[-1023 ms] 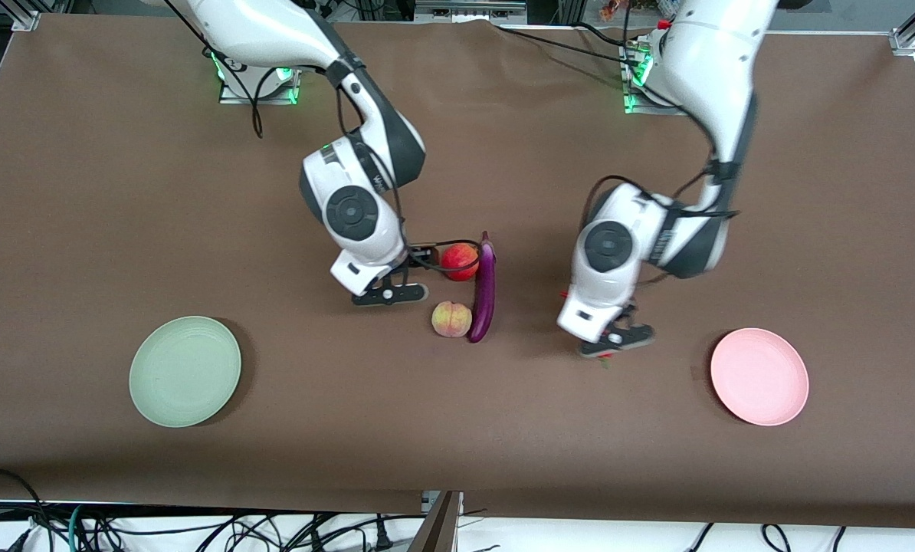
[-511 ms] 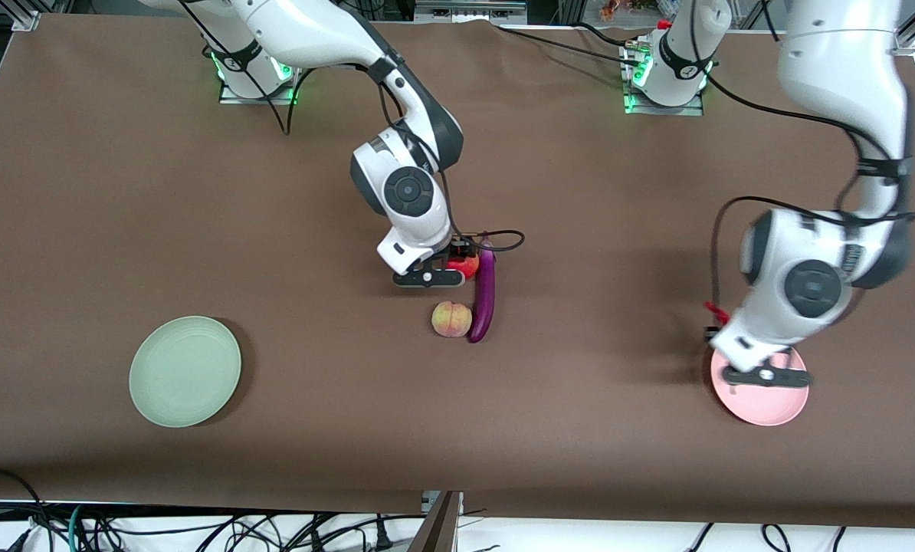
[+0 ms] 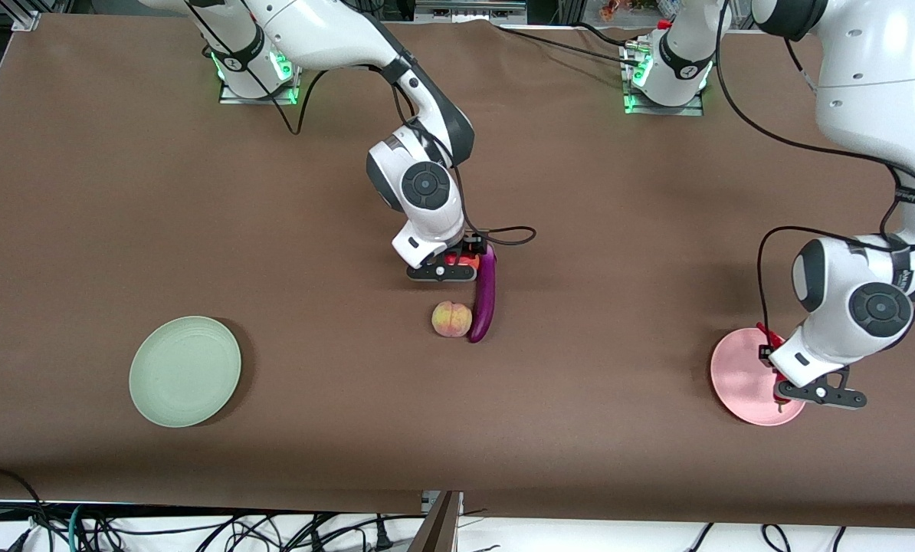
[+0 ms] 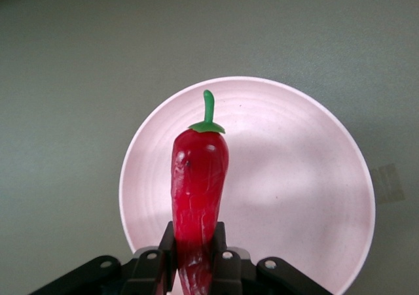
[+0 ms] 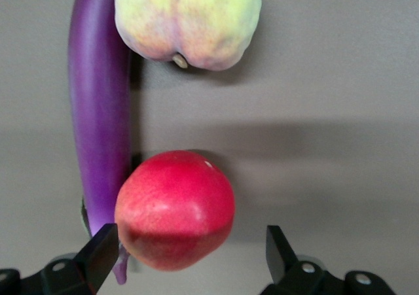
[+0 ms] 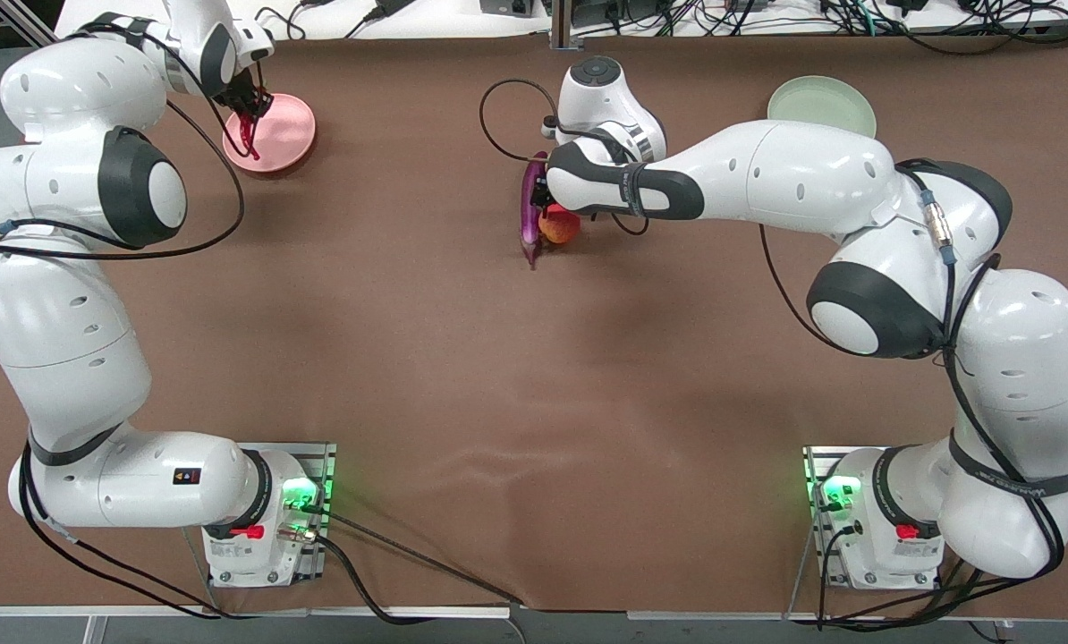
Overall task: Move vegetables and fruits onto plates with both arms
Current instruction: 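Carry the chili onto the pink plate while the right gripper grasps the nectarine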
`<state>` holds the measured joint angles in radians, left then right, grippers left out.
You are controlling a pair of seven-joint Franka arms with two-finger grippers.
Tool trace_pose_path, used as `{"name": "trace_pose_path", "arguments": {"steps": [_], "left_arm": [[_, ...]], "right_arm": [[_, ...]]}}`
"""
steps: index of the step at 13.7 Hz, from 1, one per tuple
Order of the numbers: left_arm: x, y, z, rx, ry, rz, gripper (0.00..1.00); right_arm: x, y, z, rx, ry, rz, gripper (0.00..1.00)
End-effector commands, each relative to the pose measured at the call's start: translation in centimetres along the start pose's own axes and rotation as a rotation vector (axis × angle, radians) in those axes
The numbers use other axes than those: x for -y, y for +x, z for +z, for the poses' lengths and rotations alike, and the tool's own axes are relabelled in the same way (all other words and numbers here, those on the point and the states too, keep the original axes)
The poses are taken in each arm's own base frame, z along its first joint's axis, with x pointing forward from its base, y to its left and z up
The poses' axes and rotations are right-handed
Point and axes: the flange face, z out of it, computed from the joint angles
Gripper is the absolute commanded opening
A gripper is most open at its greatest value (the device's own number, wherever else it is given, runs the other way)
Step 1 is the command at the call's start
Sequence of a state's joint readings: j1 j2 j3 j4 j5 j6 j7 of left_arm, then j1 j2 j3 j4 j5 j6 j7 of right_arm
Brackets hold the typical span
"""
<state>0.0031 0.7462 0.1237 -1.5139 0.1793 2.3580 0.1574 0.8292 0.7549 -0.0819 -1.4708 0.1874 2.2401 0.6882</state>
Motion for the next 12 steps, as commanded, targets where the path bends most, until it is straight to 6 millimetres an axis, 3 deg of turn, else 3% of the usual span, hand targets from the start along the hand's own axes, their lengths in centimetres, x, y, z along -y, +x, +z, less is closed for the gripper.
{"name": "trace_pose_path", "arguments": {"steps": [1, 4, 7, 9, 10, 11, 12], "left_arm": [[0.2, 0.8, 1.4, -0.026, 0.016, 0.029, 0.05], [1.6, 0.4, 2.4, -0.042, 0.018, 0.039, 0.05], [1.7, 0.1, 3.1, -0.036, 0.008, 0.033, 0.07], [1.7, 0.0, 3.6, -0.030, 0.006, 0.033, 0.13], [1.7, 0.0, 3.7, -0.028, 0.006, 0.030, 0.39], [1.8, -0.1, 3.8, -0.028, 0.005, 0.026, 0.89], [1.8, -0.1, 3.7, -0.030, 0.005, 0.023, 1.00]], "right_arm": [[0.5, 0.3, 0.4, -0.009, 0.017, 0.019, 0.99], [0.6, 0.2, 0.5, -0.009, 0.018, 0.020, 0.99], [0.9, 0.2, 0.8, -0.023, 0.039, 0.024, 0.99], [1.1, 0.2, 1.2, -0.028, 0.047, 0.026, 0.99], [1.1, 0.2, 1.5, -0.032, 0.052, 0.029, 0.99], [1.1, 0.2, 1.9, -0.035, 0.053, 0.028, 0.99], [1.1, 0.2, 2.4, -0.039, 0.054, 0.028, 0.99]]}}
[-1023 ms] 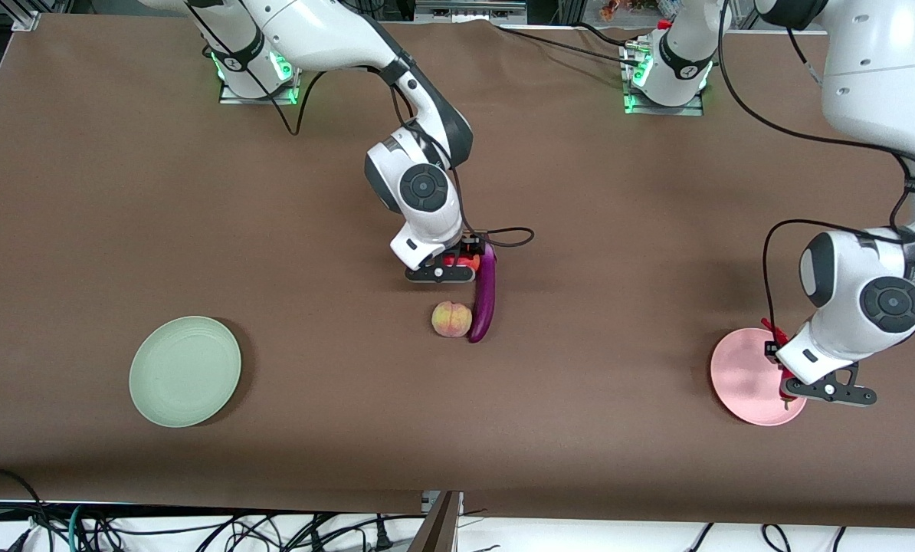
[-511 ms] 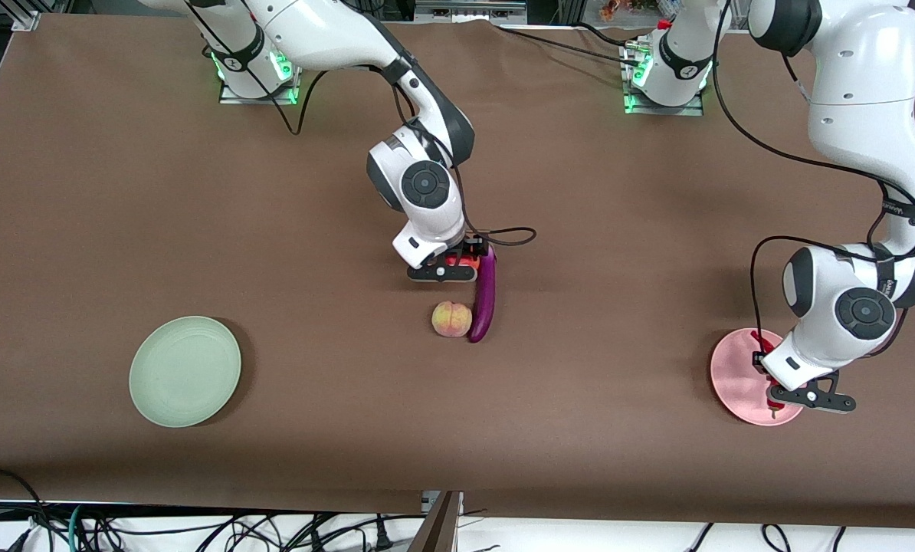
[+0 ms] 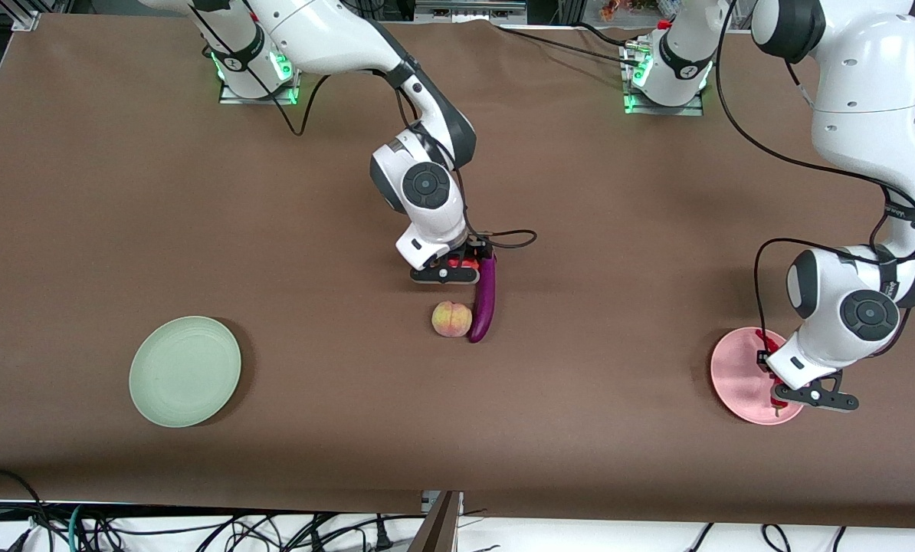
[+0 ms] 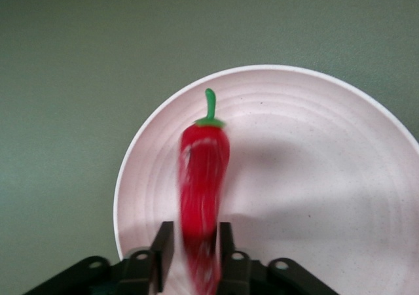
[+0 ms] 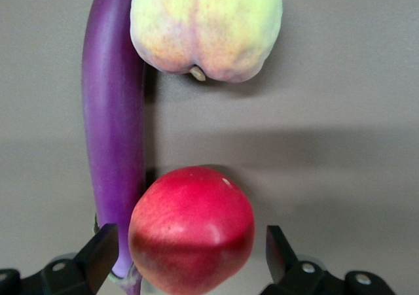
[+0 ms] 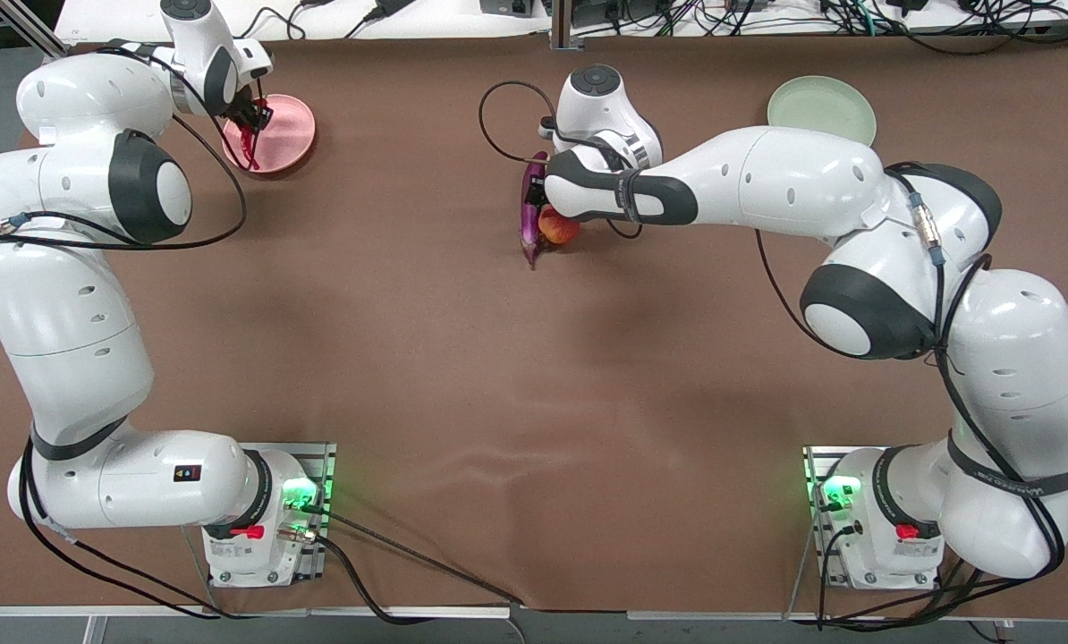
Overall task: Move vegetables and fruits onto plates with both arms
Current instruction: 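Carry the chili onto the pink plate while the right gripper grasps the nectarine, then release the chili with the left gripper while the right gripper carries the nectarine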
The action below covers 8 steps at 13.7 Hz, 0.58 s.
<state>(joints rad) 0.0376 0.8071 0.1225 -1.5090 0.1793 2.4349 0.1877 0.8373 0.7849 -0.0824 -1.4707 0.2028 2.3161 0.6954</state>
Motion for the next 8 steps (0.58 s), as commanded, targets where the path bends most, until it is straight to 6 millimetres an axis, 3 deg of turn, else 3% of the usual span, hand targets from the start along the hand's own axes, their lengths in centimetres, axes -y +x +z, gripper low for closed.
{"name": "trace_pose_path", "arguments": {"steps": [1, 3, 4, 5, 7, 8], "left_arm": [[0.5, 0.7, -0.3, -0.018, 0.005, 0.013, 1.00], [0.8, 1.0, -1.2, -0.029, 0.007, 0.007, 1.00], [0.8, 1.1, -1.8, -0.036, 0.007, 0.004, 1.00], [0.5, 1.4, -2.8, -0.039, 0.005, 0.004, 1.00], [-0.8, 1.8, -5.1, -0.017, -0.038, -0.006, 1.00], [-1.1, 1.9, -6.5, -0.007, -0.063, -0.019, 1.00]], "right_arm": [[0.8, -0.2, 1.3, -0.011, 0.020, 0.012, 0.99], [0.7, -0.2, 2.2, -0.016, 0.019, 0.006, 0.97], [0.7, -0.2, 2.3, -0.023, 0.020, 0.001, 0.91], [0.6, -0.2, 2.7, -0.025, 0.013, -0.011, 0.74], [0.8, -0.2, 2.5, -0.028, 0.016, -0.011, 0.26], [0.9, -0.2, 2.1, -0.028, 0.019, -0.012, 0.23]]}}
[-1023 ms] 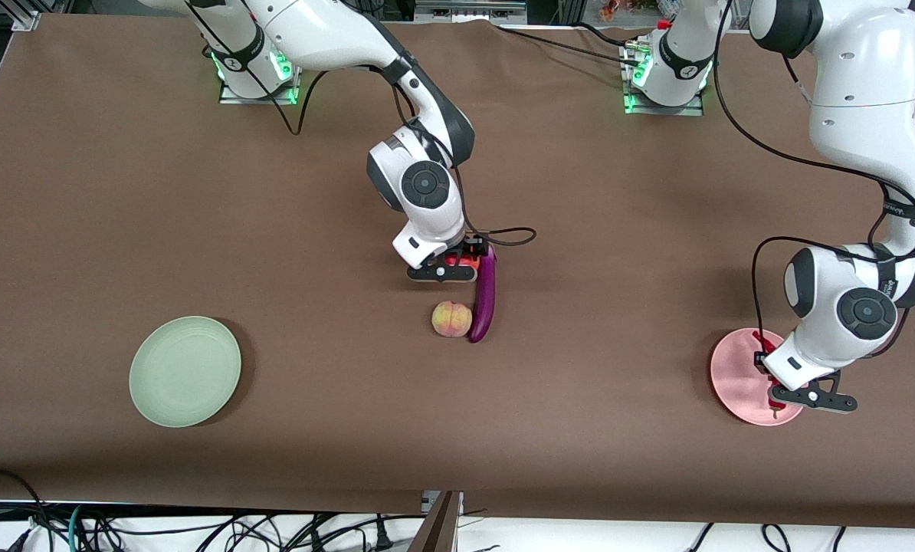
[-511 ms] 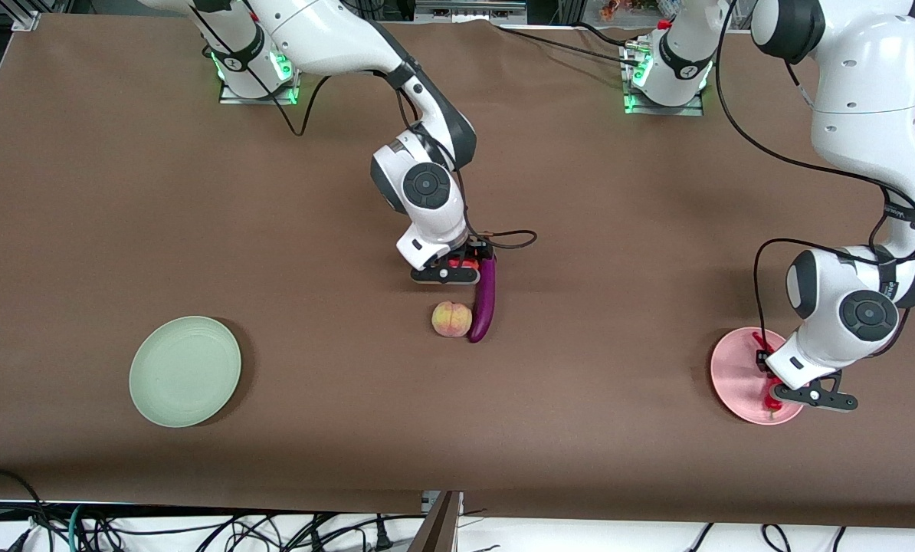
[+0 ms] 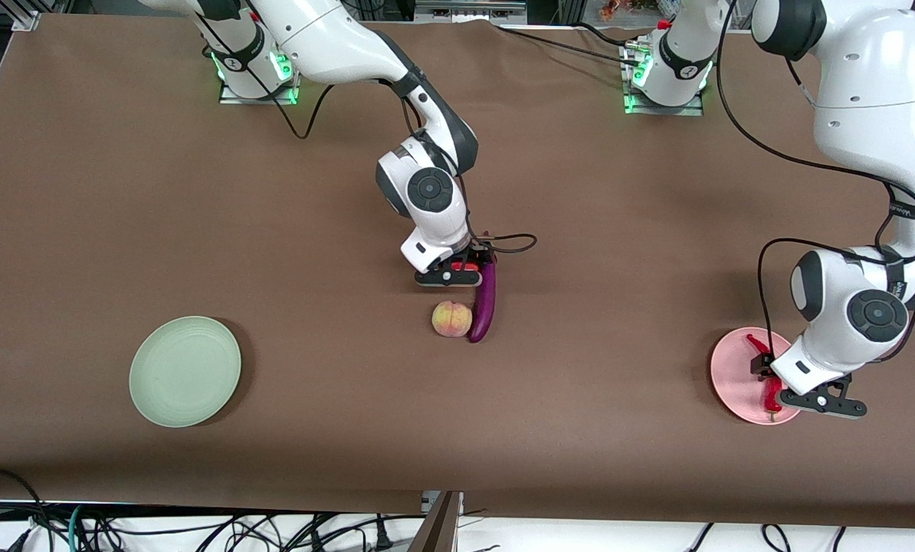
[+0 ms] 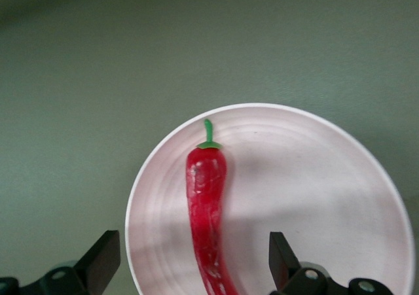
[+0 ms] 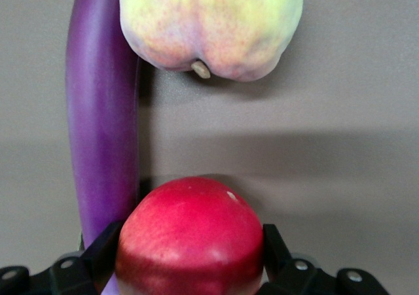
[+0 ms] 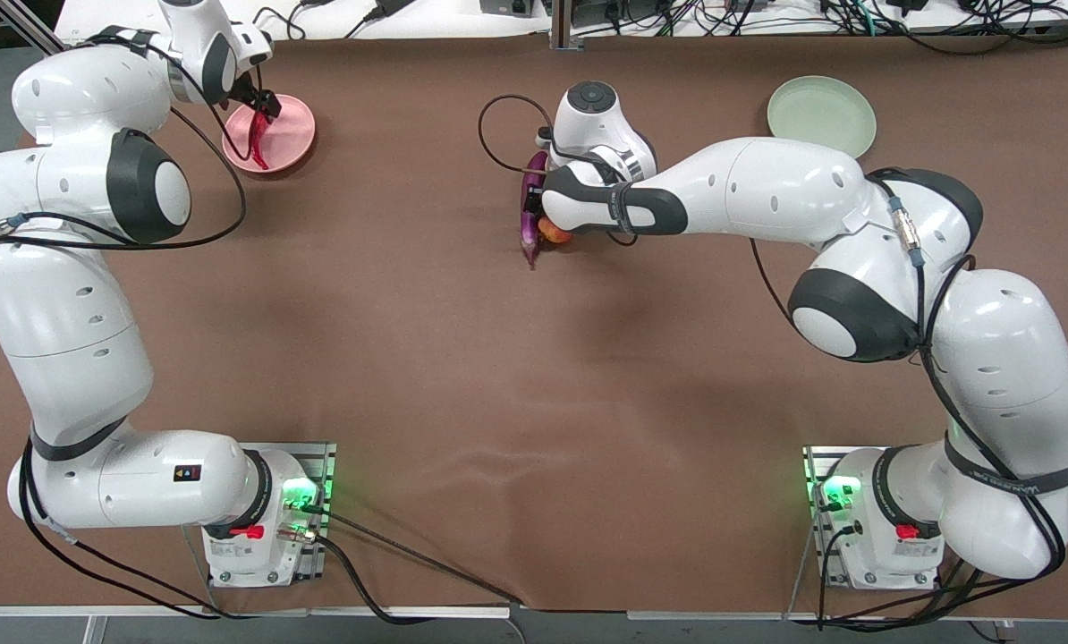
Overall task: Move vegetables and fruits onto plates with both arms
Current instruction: 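Release the chili with the left gripper while the right gripper carries the nectarine, then lower the nectarine onto the green plate while the left gripper reaches the eggplant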
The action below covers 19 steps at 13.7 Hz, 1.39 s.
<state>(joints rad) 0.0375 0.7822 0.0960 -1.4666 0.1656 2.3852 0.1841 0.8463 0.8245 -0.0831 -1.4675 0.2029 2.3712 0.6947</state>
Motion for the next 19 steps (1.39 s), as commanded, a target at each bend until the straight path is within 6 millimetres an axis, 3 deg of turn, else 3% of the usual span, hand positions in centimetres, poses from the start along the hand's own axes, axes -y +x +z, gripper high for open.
{"name": "trace_pose_path", "arguments": {"steps": [1, 3, 5, 7, 8, 10, 13, 17, 19], "left_arm": [[-0.9, 0.2, -4.1, 0.033, -0.056, -0.016, 1.00], [-1.9, 0.5, -6.2, 0.049, -0.070, -0.009, 1.00], [-4.1, 0.8, -9.2, 0.073, -0.078, 0.003, 1.00], [-8.1, 1.1, -11.5, 0.112, -0.096, -0.020, 1.00], [-11.0, 1.3, -12.6, 0.121, -0.118, -0.005, 1.00], [-16.5, 1.4, -13.7, 0.132, -0.172, 0.048, 1.00], [-26.0, 1.0, -14.2, 0.161, -0.299, 0.032, 1.00], [-39.1, -0.4, -15.2, 0.136, -0.294, -0.045, 1.00], [-46.7, -2.5, -13.7, 0.130, -0.280, -0.090, 1.00]], "right_arm": [[0.7, 0.2, -0.6, -0.010, 0.014, -0.004, 0.22], [0.2, 1.3, -2.8, -0.020, 0.023, 0.001, 0.20], [-3.3, 4.4, -6.7, 0.025, -0.005, 0.036, 0.20], [-6.5, 7.3, -10.5, 0.057, -0.016, -0.035, 0.20], [-9.8, 9.3, -12.3, 0.078, -0.033, -0.052, 0.20], [-16.7, 12.9, -13.7, 0.100, -0.059, -0.106, 0.20], [-30.3, 18.6, -14.8, 0.102, -0.064, -0.276, 0.20], [-42.8, 21.3, -13.3, 0.126, -0.071, -0.449, 0.20], [-48.1, 22.0, -12.6, 0.111, -0.074, -0.447, 0.20]]}}
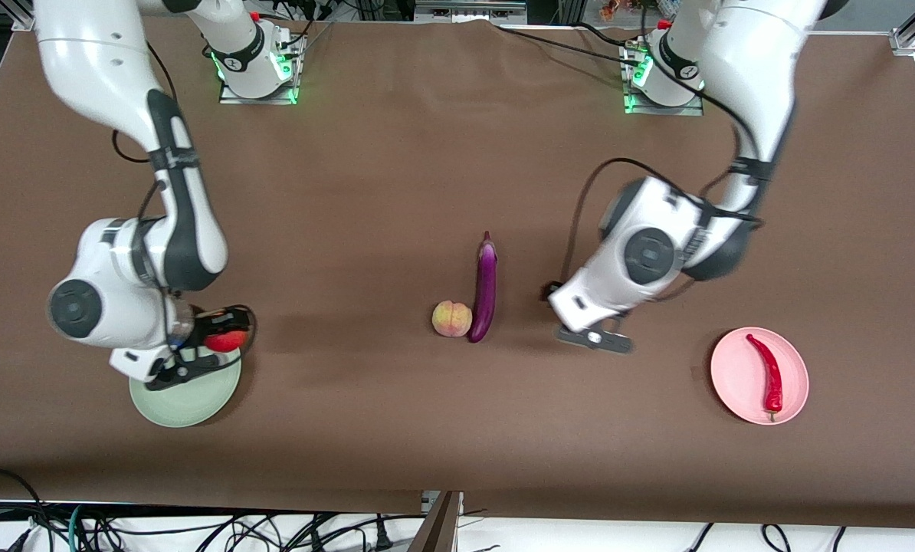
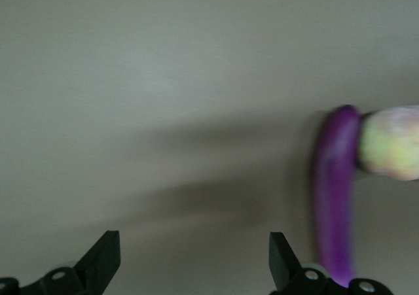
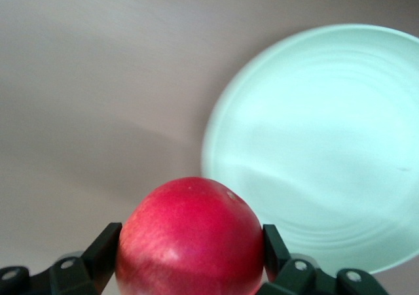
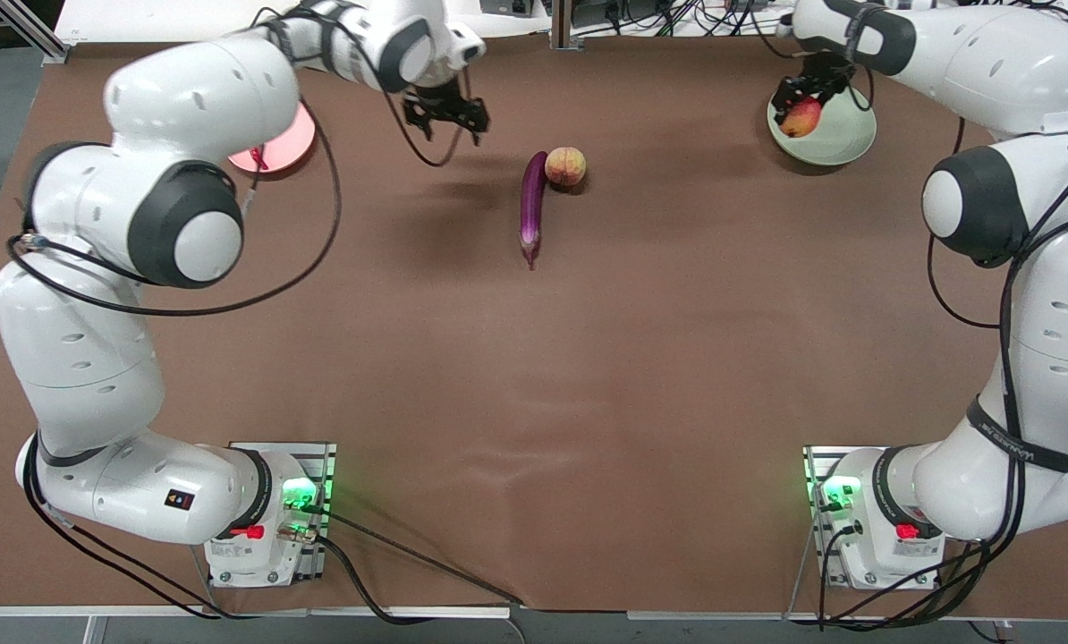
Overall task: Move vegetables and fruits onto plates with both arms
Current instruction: 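Lower the nectarine onto the green plate while the left gripper reaches the eggplant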
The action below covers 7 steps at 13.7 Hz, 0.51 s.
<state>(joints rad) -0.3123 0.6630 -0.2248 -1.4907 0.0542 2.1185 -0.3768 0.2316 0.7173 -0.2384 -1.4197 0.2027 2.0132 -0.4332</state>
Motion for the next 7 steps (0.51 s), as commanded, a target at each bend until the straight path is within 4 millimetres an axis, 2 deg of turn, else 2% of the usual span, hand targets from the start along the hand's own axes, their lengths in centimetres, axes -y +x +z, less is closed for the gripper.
{"name": "trace_pose_path", "arguments": {"steps": [1, 2, 3, 4, 5, 7], "left_arm": [[-6.2, -1.9, 4.5, -0.042, 0.029, -0.032, 1.00], [-6.8, -2.0, 5.5, -0.057, 0.035, -0.033, 1.00], [-7.7, -2.8, 6.5, -0.045, 0.039, -0.017, 0.94], [-8.1, -3.1, 7.0, -0.042, 0.039, -0.010, 0.94], [-9.4, -4.0, 7.5, -0.034, 0.042, 0.000, 0.93], [-10.2, -5.1, 9.2, -0.009, 0.055, 0.020, 0.84]], "right_arm": [[-4.0, -1.0, 1.6, -0.015, -0.003, -0.035, 0.20], [-4.8, -1.2, 2.1, -0.019, -0.007, -0.035, 0.20], [-5.8, -1.5, 2.4, -0.027, -0.012, -0.033, 0.20], [-6.7, -1.7, 2.7, -0.035, -0.020, -0.046, 0.20], [-7.7, -1.9, 3.3, -0.043, -0.025, -0.064, 0.20], [-9.9, -2.4, 4.6, -0.071, -0.043, -0.079, 0.21]]}}
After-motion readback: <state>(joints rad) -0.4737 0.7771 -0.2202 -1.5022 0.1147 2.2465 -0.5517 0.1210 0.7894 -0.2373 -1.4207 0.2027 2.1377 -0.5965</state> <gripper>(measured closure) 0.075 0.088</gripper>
